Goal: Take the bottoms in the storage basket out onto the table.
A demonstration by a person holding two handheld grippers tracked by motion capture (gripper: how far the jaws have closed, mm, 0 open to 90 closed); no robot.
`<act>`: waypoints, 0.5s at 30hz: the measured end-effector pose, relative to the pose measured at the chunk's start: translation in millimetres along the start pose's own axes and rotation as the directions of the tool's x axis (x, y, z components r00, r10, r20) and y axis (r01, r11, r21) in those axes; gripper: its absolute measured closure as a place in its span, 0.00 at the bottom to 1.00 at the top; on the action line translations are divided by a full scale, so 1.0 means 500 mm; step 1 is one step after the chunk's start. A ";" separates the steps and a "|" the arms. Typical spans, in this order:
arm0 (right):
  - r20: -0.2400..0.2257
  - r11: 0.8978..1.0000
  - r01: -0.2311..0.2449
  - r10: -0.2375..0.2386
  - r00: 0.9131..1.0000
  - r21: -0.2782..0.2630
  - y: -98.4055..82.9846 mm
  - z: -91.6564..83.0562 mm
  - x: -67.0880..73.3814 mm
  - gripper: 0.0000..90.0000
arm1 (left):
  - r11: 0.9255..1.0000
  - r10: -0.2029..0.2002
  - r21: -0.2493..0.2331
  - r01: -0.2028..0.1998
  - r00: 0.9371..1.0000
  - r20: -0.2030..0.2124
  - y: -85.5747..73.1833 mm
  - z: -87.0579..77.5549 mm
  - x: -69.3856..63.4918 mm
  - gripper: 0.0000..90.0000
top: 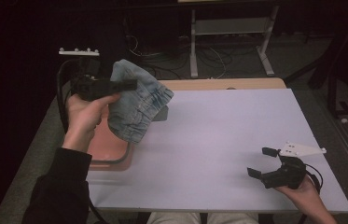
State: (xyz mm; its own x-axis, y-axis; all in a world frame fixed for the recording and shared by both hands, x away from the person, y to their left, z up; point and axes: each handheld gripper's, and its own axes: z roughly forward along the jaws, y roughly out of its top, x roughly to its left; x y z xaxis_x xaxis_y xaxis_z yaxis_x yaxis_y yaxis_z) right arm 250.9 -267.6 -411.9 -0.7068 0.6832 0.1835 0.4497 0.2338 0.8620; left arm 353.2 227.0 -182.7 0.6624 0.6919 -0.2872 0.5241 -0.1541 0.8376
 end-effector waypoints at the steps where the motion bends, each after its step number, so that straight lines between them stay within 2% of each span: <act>1: 0.000 1.000 0.000 0.000 1.000 0.000 0.000 0.000 0.000 0.00 | 1.000 0.005 0.002 -0.005 1.000 0.005 0.001 0.004 -0.004 0.75; 15: 0.001 1.000 -0.001 0.001 1.000 -0.002 -0.001 -0.002 -0.001 0.00 | 0.998 0.055 0.035 -0.058 0.995 0.082 0.017 0.062 -0.056 0.75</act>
State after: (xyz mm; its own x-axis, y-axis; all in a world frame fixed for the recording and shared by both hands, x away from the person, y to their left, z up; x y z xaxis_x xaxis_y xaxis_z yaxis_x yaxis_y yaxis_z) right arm 250.6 -269.0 -411.8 -0.7058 0.6842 0.1834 0.4490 0.2318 0.8630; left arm 355.9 184.2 -181.8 0.7317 0.6226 -0.2774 0.5033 -0.2190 0.8359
